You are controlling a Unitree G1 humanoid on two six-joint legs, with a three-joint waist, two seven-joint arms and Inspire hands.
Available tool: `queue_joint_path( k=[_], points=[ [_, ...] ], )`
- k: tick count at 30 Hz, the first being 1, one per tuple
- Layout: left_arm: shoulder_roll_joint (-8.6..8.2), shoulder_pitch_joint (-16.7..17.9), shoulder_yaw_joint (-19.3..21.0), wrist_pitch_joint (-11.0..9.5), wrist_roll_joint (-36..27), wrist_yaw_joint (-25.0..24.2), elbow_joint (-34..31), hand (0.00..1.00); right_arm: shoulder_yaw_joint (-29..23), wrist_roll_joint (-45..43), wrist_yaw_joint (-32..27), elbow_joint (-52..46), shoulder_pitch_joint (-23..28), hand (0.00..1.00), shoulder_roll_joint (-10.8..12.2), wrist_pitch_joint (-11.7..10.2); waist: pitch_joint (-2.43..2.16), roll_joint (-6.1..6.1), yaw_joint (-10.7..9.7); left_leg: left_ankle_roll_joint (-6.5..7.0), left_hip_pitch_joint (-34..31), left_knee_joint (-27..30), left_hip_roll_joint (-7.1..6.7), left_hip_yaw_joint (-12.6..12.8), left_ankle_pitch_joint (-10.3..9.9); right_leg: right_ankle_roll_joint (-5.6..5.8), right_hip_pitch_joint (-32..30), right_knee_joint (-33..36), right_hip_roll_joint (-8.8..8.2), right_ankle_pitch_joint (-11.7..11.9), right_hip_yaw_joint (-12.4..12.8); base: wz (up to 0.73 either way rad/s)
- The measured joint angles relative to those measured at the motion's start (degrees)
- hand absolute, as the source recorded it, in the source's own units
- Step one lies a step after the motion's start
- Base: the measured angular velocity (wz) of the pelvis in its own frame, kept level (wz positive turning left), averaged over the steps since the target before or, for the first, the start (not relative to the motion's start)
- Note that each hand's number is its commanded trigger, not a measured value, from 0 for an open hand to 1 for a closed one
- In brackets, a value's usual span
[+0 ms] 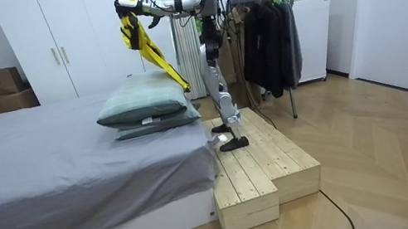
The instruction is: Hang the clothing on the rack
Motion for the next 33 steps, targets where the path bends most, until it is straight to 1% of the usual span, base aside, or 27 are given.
queue_joint_path(
  k=[3,7,10,14,18,20,22,23,25,26,28,31,33],
  points=[
    [0.00,0.0,-0.1,0.0,0.0,-1.3,-1.9,1.00,1.2,-0.2,1.2,0.0,0.0,0.00,0.0,0.0,0.00,0.02,0.1,0.00,-0.1,0.0,-0.01,-0.2,0.0,0.00,0.0,0.0,-0.02,0.0,-0.2,0.03],
    [-0.01,0.0,-0.1,0.0,0.0,-2.8,-4.4,1.00,1.2,-0.7,2.0,0.0,0.0,0.00,-0.1,0.0,-0.04,0.10,0.9,0.00,0.0,0.0,0.00,0.0,0.0,0.00,0.0,0.2,-0.03,0.0,-0.2,0.00],
    [0.00,0.0,-0.3,0.0,0.0,-3.5,-5.1,1.00,1.2,-0.7,2.0,0.2,0.0,0.00,-0.4,0.0,-0.04,0.10,1.3,0.00,0.0,0.0,0.00,0.0,0.0,0.00,0.0,0.3,-0.05,0.0,-0.2,0.00],
    [0.01,0.0,-0.5,0.0,0.0,-4.8,-5.1,1.00,1.3,-1.2,2.0,1.2,0.0,0.00,-0.6,0.0,-0.03,0.09,1.4,0.00,0.1,0.0,-0.04,-0.1,0.0,0.01,0.0,0.6,-0.13,0.0,-0.2,0.00],
    [0.00,0.0,-1.7,0.0,-0.4,-6.4,-5.3,1.00,2.4,-2.9,2.0,1.2,0.0,0.00,-0.6,0.0,0.02,-0.01,1.4,0.00,0.1,0.3,-0.10,0.0,0.0,0.04,0.0,0.7,-0.26,0.0,-0.2,0.00],
    [-0.59,0.0,-2.1,0.0,-0.4,-7.0,-5.4,1.00,3.5,-4.0,2.0,1.2,0.0,0.00,-0.6,0.0,0.05,-0.11,1.6,0.01,0.0,0.4,-0.11,0.0,0.0,0.07,0.0,0.7,-0.28,-0.1,-0.2,0.00],
    [-1.82,0.0,-2.4,0.0,-0.1,-7.6,-6.2,1.00,5.0,-6.1,2.1,1.2,-0.1,0.00,-0.6,0.1,0.07,-0.35,1.6,0.01,0.0,0.4,-0.11,0.0,0.0,0.10,-0.1,0.7,-0.28,-0.1,-0.2,0.00],
    [-1.96,0.0,-2.6,0.0,0.1,-7.8,-6.5,1.00,5.3,-6.8,2.1,1.2,-0.1,0.00,-0.6,0.1,0.06,-0.42,1.6,0.01,-0.1,0.4,-0.11,0.0,0.0,0.11,-0.1,0.7,-0.28,-0.1,-0.2,0.00],
    [-2.39,0.0,-2.7,0.0,0.2,-8.4,-8.3,1.00,5.7,-8.9,2.3,1.2,-0.9,0.00,-0.3,0.1,0.04,-0.52,1.7,0.01,-0.2,0.4,-0.13,0.0,0.0,0.12,-0.2,0.7,-0.29,-0.1,-0.2,0.00],
    [-2.39,-0.1,-2.7,0.0,0.1,-8.5,-8.7,1.00,5.7,-9.2,2.3,1.2,-1.4,0.00,-0.1,0.1,0.04,-0.52,1.7,0.01,-0.3,0.4,-0.14,0.0,0.0,0.12,-0.3,0.7,-0.30,-0.1,-0.3,0.00],
    [-2.36,-0.8,-2.7,0.0,0.1,-8.5,-10.1,1.00,5.9,-9.8,2.2,1.1,-3.8,0.00,0.2,0.1,-0.02,-0.59,1.7,0.03,-1.0,0.5,-0.15,0.0,0.0,0.08,-1.0,0.8,-0.31,-0.1,-0.3,0.00],
    [-2.36,-1.1,-3.1,0.0,0.1,-8.5,-10.9,1.00,6.1,-9.8,2.0,0.6,-5.4,0.00,0.2,0.2,-0.10,-0.61,1.7,0.02,-0.9,0.5,-0.15,0.0,0.0,0.08,-0.9,0.8,-0.31,-0.1,-0.3,0.00],
    [-2.36,-1.5,-3.6,0.0,0.1,-8.5,-11.3,1.00,6.2,-9.8,1.7,0.6,-6.3,0.00,0.3,0.2,-0.12,-0.64,2.1,0.02,-0.9,0.5,-0.15,0.0,0.0,0.08,-0.9,0.8,-0.32,-0.1,-0.3,0.00]
  ],
)
